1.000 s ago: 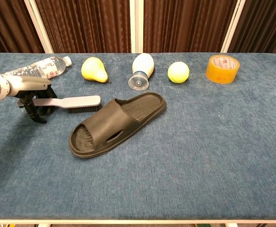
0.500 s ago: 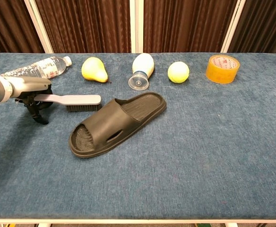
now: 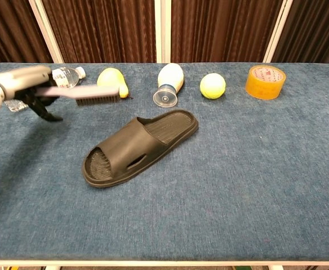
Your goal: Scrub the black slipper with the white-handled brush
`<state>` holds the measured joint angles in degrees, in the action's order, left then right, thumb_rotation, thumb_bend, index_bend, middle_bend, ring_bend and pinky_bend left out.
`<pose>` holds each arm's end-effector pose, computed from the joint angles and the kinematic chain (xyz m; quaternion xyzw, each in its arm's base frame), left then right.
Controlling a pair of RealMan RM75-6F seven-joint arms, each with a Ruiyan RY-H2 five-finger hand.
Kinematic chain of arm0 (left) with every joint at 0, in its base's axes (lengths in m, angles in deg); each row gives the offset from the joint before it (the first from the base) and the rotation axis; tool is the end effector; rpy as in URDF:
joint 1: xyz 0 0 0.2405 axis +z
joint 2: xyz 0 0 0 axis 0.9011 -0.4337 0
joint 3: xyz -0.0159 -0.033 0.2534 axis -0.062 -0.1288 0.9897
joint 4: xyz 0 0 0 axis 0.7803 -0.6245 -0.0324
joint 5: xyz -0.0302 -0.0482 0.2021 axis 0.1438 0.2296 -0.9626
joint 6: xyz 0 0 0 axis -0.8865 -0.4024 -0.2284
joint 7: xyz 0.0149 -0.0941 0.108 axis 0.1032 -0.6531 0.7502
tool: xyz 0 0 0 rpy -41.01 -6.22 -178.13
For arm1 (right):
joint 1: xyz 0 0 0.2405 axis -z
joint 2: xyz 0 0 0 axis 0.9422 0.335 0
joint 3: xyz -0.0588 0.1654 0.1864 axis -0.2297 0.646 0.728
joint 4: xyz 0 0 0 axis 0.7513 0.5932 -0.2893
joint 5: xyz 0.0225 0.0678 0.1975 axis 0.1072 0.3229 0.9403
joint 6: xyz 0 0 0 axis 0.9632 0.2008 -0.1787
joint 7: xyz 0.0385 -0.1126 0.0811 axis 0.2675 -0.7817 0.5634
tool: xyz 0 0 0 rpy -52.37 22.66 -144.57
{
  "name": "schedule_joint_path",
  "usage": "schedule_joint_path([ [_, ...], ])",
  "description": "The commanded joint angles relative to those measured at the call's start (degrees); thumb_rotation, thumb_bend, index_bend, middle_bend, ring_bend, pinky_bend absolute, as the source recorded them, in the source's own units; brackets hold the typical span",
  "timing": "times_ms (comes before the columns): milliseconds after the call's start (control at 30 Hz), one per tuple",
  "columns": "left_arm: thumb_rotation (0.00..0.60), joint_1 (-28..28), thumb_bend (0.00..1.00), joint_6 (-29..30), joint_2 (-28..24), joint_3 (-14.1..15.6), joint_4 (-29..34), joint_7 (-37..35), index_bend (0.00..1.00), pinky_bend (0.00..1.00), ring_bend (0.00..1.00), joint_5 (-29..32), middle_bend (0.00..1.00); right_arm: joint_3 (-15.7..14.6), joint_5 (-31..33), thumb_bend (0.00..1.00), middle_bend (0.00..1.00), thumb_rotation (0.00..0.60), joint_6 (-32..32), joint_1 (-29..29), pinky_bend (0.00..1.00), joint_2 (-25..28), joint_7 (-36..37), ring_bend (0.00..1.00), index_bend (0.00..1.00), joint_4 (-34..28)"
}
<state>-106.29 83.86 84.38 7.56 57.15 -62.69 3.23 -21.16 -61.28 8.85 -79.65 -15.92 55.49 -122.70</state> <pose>-0.2307 0.3741 -0.0130 -0.6647 -0.4775 -0.3597 0.4481 -0.2986 -0.2078 0.1770 0.6220 -0.3810 0.4076 0.5493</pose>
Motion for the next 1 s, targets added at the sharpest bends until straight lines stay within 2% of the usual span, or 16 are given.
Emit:
schedule_joint_path([
  [33, 0.600, 3.99, 0.60, 8.71, 0.29, -0.80, -1.80, -10.10, 1.00, 1.00, 1.00, -8.88, 1.00, -0.12, -0.70, 0.09, 0.12, 0.600, -0.98, -0.79, 0.03, 0.30, -0.83, 0.01, 0.00, -0.65],
  [133, 0.600, 5.70, 0.68, 13.97, 1.33, -0.40, -3.92, -14.05, 1.00, 1.00, 1.00, -13.31, 1.00, -0.38, -1.69, 0.09, 0.12, 0.600, -2.78, -2.09, 0.03, 0.42, -1.83, 0.01, 0.00, -1.47],
  [200, 0.600, 6.48, 0.70, 16.69, 1.94, 0.30, -5.06, -15.59, 1.00, 1.00, 1.00, -16.09, 1.00, -0.45, -2.43, 0.09, 0.12, 0.600, -4.26, -3.26, 0.03, 0.28, -2.47, 0.01, 0.00, -2.08],
  [367, 0.600, 7.37, 0.80, 18.12, 0.65, 1.68, -3.78, -19.25, 1.00, 1.00, 1.00, -19.96, 1.00, -0.55, -3.60, 0.09, 0.12, 0.600, -7.78, -5.98, 0.03, -0.43, -3.58, 0.01, 0.00, -3.18],
  [533, 0.600, 7.57, 0.80, 16.84, -0.36, 4.75, -4.17, -16.45, 1.00, 1.00, 1.00, -23.63, 1.00, -0.18, -4.50, 0.09, 0.12, 0.600, -14.47, -11.08, 0.03, -2.72, -4.02, 0.01, 0.00, -3.54],
  [767, 0.600, 8.93, 0.80, 17.29, 0.46, 6.94, -5.50, -14.44, 1.00, 1.00, 1.00, -26.38, 1.00, 4.25, -1.62, 0.09, 0.10, 0.600, -31.31, -25.03, 0.03, -11.44, -6.78, 0.00, 0.00, -1.31],
  [900, 0.600, 9.65, 0.80, 18.74, 0.70, 7.50, -6.00, -14.80, 1.00, 1.00, 1.00, -27.97, 1.00, 7.85, 3.92, 0.09, 0.07, 0.600, -41.82, -33.95, 0.03, -18.32, -8.80, 0.00, 0.00, 3.50],
  [1000, 0.600, 9.99, 0.80, 19.79, 1.01, 8.19, -6.88, -15.04, 1.00, 1.00, 1.00, -29.64, 1.00, 9.84, 8.35, 0.08, 0.06, 0.600, -49.09, -41.28, 0.02, -25.31, -12.46, 0.00, 0.00, 10.40],
])
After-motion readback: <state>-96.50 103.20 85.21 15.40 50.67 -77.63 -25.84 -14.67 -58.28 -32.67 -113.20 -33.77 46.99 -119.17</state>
